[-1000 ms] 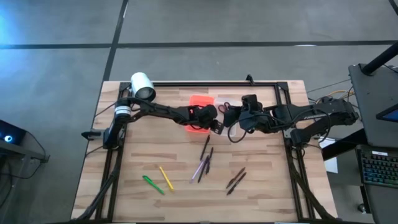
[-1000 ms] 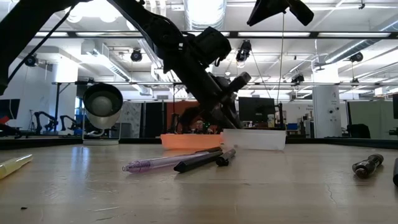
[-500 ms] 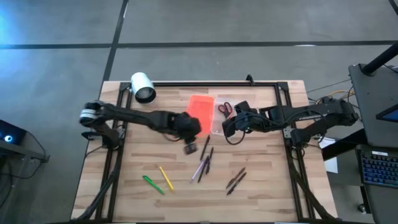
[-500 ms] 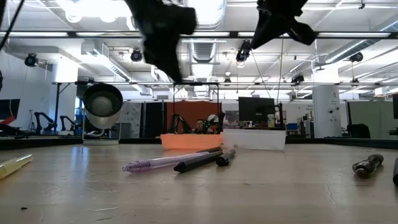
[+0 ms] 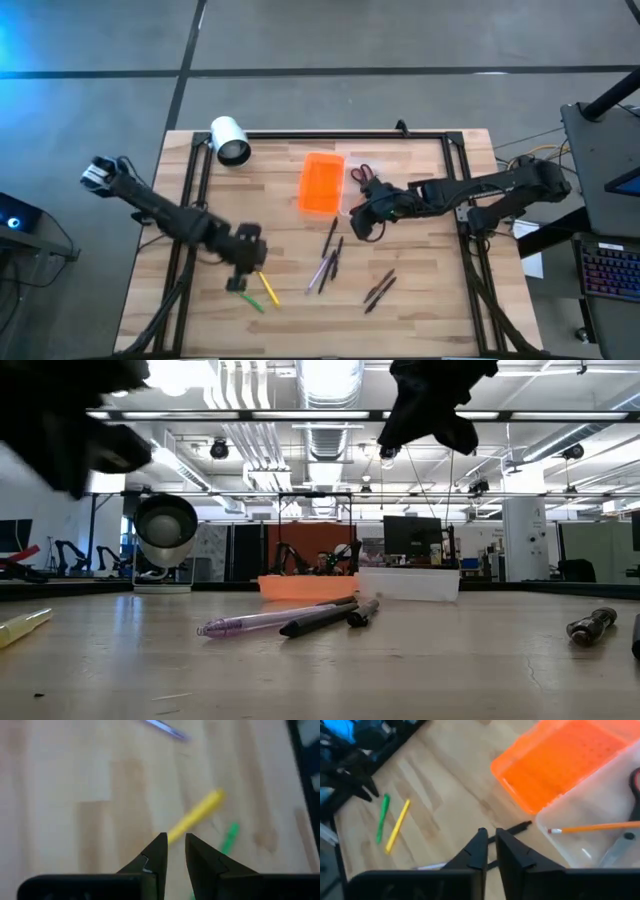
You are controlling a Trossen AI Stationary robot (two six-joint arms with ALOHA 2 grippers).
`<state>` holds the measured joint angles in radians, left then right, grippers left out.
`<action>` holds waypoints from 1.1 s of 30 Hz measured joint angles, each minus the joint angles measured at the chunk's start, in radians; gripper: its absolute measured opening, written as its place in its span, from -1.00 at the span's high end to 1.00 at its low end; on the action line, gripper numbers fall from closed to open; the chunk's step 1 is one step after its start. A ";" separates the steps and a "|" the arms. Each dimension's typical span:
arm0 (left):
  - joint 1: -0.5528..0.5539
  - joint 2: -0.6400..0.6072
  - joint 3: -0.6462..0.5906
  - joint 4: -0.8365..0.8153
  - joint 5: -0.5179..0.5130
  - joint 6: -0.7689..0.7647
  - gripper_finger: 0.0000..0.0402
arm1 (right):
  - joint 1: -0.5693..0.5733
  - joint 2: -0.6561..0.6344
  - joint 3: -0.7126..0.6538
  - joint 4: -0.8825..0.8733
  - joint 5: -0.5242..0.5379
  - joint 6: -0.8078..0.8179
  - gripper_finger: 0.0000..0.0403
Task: Pick & place school supplies into a supply box
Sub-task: Put the green pen into the orange supply box
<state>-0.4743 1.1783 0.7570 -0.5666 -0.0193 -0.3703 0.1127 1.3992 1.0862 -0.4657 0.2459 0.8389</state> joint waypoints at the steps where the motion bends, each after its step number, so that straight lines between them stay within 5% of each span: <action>1: -0.040 -0.001 -0.012 0.002 -0.014 -0.022 0.75 | 0.005 0.015 0.012 0.003 -0.008 -0.018 0.76; 9: -0.255 0.080 -0.037 0.021 -0.049 -0.185 0.74 | 0.032 0.163 0.132 0.000 -0.015 -0.165 0.24; 18: -0.309 0.207 -0.006 0.031 -0.105 -0.177 0.42 | 0.032 0.311 0.273 -0.104 -0.049 -0.208 -0.20; 33: -0.324 0.341 -0.005 0.042 -0.071 -0.063 0.35 | 0.031 0.370 0.371 -0.209 -0.043 -0.216 -0.35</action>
<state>-0.7979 1.5190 0.7521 -0.5249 -0.0902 -0.4337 0.1440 1.7695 1.4575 -0.6743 0.2032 0.6228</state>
